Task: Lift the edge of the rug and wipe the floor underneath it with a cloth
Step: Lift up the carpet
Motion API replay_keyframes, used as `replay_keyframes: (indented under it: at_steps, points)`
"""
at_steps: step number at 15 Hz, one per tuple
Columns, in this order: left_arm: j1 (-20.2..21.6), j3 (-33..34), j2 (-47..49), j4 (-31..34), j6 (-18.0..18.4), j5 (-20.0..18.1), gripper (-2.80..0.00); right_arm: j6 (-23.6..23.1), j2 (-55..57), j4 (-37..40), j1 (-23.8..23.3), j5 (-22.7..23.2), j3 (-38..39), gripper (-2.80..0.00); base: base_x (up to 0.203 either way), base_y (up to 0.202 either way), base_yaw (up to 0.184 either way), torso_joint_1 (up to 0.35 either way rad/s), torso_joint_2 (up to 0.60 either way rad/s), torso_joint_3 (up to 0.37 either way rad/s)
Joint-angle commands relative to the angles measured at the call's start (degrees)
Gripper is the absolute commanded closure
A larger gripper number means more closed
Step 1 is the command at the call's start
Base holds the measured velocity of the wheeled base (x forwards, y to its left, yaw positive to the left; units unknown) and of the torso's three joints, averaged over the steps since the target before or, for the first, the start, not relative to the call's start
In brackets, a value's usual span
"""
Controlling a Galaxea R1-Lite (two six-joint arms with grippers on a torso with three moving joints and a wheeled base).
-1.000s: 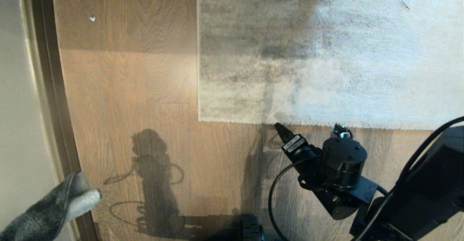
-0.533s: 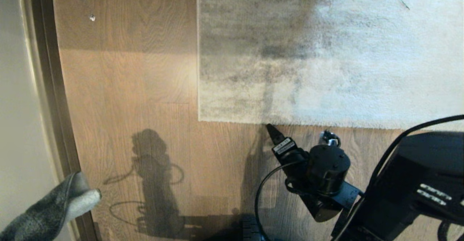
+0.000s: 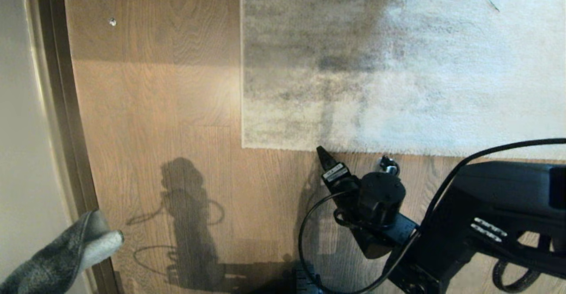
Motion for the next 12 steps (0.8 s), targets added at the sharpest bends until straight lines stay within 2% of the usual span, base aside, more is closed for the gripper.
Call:
replay_keyframes:
  at_steps: [1, 6, 12]
  points:
    - [0.0, 0.0, 0.0, 0.0, 0.0, 0.0, 0.0, -0.6, 1.8, -2.4, -1.3, -0.1, -2.6, -2.8, 0.0, 0.0, 0.0, 0.0, 0.0, 0.0]
    - [0.0, 0.0, 0.0, 0.0, 0.0, 0.0, 0.0, -1.9, 3.6, -2.4, -4.8, 0.1, -9.5, -2.8, 0.0, 0.0, 0.0, 0.0, 0.0, 0.0]
    - [0.0, 0.0, 0.0, 0.0, 0.0, 0.0, 0.0, -5.6, 4.5, -2.5, -5.2, 0.4, -15.0, -2.8, 0.0, 0.0, 0.0, 0.0, 0.0, 0.0]
